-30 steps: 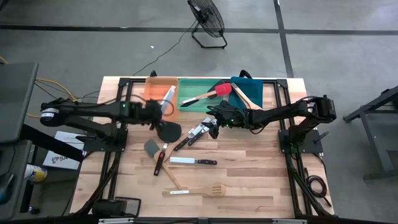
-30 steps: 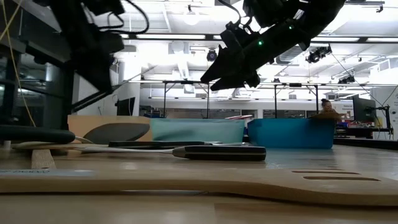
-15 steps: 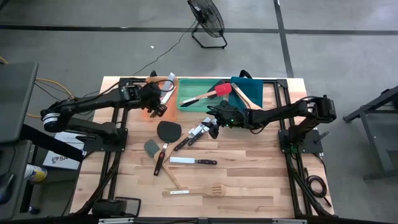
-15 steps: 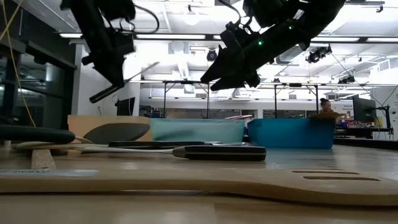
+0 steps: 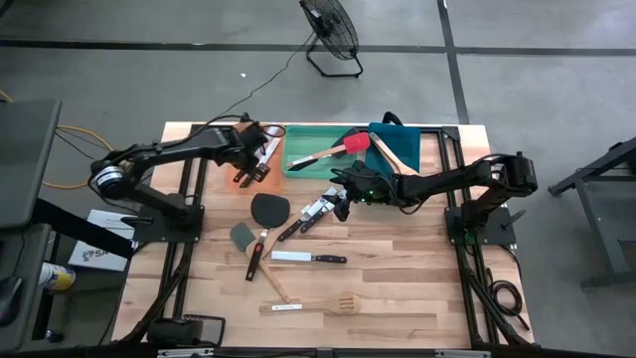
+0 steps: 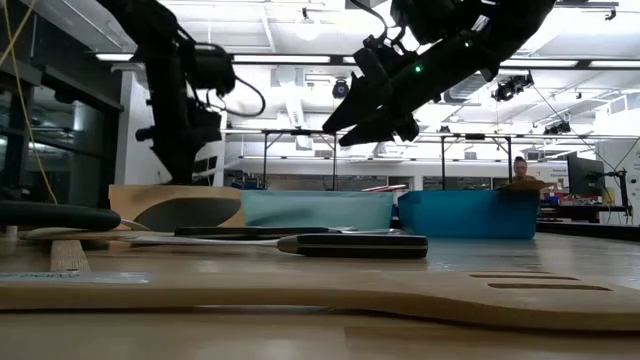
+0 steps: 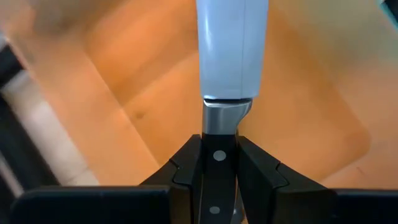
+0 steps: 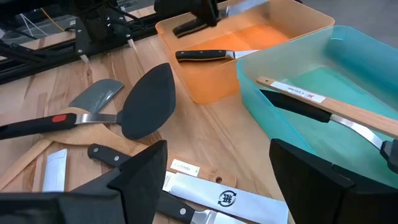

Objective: Pick & Place Kitchen Items
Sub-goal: Put the black knife into the orange bin

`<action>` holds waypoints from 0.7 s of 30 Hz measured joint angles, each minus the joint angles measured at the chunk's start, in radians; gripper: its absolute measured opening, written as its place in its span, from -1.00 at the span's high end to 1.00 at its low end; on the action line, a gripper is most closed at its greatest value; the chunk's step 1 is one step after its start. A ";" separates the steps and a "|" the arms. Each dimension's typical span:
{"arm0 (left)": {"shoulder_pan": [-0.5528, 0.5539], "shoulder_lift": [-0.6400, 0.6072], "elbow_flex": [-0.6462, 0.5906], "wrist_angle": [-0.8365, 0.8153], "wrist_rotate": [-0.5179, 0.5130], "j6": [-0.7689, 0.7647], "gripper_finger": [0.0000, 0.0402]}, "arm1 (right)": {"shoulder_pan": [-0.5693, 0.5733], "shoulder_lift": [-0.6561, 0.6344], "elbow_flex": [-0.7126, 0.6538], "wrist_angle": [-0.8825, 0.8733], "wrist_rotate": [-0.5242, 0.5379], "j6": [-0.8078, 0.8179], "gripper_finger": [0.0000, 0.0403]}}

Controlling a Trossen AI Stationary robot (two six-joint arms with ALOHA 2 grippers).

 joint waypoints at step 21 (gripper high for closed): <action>0.112 0.120 0.000 0.012 0.147 0.016 0.64 | -0.001 0.000 0.000 -0.002 0.002 0.004 -0.37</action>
